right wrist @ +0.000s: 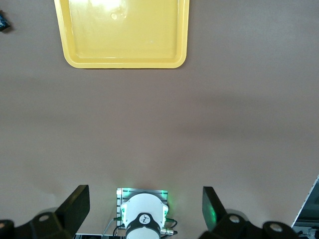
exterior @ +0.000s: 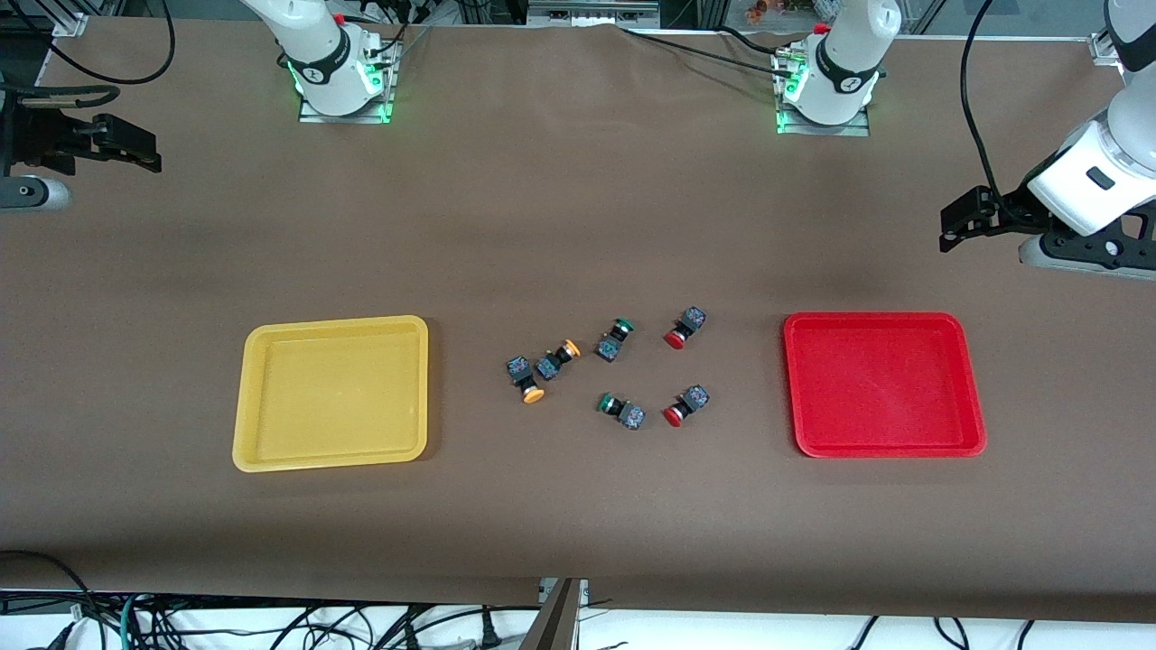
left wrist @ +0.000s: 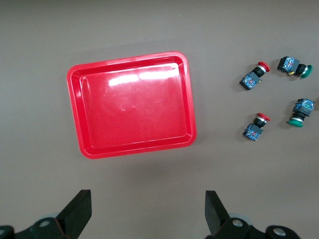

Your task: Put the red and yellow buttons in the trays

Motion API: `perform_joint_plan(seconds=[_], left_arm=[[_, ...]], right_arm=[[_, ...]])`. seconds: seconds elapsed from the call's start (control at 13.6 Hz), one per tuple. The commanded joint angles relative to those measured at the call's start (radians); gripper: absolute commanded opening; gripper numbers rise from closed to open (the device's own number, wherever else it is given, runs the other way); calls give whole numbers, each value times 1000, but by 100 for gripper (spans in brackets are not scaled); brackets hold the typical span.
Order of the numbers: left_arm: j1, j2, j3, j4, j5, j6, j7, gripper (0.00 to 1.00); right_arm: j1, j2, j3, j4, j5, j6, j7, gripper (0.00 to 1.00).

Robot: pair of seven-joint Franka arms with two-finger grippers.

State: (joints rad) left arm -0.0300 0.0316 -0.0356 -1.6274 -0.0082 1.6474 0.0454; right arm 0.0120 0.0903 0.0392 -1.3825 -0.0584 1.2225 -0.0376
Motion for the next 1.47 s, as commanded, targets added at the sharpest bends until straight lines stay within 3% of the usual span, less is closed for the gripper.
perform_joint_plan(seconds=[0.0, 0.73, 1.39], left_arm=[[-10, -7, 9, -3, -9, -8, -12, 100], [-13, -5, 8, -3, -9, -6, -15, 100], [-11, -7, 9, -3, -9, -8, -15, 100]], right_arm=[[-7, 8, 8, 22, -14, -9, 5, 100], [-9, 20, 8, 20, -12, 6, 16, 100], [60, 235, 21, 17, 3, 161, 1, 100]])
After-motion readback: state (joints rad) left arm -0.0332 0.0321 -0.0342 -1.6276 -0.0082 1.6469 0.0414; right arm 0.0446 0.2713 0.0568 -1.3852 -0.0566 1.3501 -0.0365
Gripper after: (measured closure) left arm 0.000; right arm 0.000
